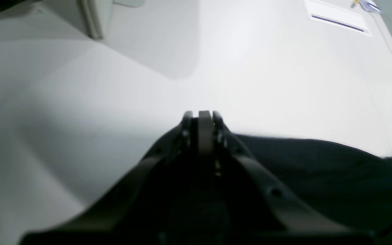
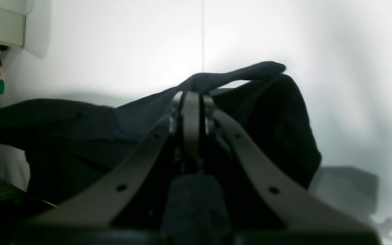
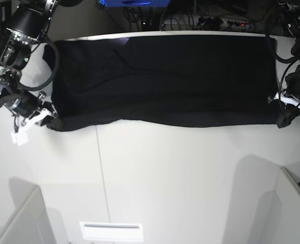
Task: Fold the T-shirt properly
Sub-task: 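Carry the hem over onto the shoulder edge with both grippers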
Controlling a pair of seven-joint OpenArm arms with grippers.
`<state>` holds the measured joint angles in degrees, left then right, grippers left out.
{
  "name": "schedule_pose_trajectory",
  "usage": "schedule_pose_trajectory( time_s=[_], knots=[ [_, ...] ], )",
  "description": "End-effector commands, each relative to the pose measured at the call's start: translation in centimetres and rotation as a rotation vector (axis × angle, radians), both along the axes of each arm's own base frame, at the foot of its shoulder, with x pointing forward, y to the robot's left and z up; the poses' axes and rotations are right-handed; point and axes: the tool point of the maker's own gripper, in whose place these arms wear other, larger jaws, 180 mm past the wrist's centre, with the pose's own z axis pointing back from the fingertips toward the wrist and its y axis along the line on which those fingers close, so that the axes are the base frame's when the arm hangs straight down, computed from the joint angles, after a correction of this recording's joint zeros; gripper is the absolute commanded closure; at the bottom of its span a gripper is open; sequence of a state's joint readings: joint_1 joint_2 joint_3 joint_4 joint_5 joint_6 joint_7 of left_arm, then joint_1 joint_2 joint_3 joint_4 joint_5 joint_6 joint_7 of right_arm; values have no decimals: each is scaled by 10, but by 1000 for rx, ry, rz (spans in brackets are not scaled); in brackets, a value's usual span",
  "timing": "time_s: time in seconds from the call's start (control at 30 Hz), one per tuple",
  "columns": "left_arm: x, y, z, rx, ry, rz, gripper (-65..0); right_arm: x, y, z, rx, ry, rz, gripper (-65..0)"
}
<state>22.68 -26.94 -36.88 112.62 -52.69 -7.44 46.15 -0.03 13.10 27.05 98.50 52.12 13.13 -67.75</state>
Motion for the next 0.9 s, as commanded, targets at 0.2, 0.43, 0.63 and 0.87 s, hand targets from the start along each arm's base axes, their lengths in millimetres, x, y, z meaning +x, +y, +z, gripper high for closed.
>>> schedule_pose_trajectory(
  time_s=[0.2, 0.43, 0.63, 0.87],
  knots=[
    [-19, 8, -7, 29, 47, 9, 0, -8, -1, 17, -42, -59, 18, 0],
    [-35, 6, -21, 30, 105, 6, 0, -23, 2, 13, -59, -39, 31, 0],
    [-53, 6, -34, 32, 168, 3, 0, -36, 3, 9, -72, -22, 37, 0],
    [-69, 6, -44, 33, 222, 2, 0, -44, -16, 17, -99, -13, -8, 0]
  ],
)
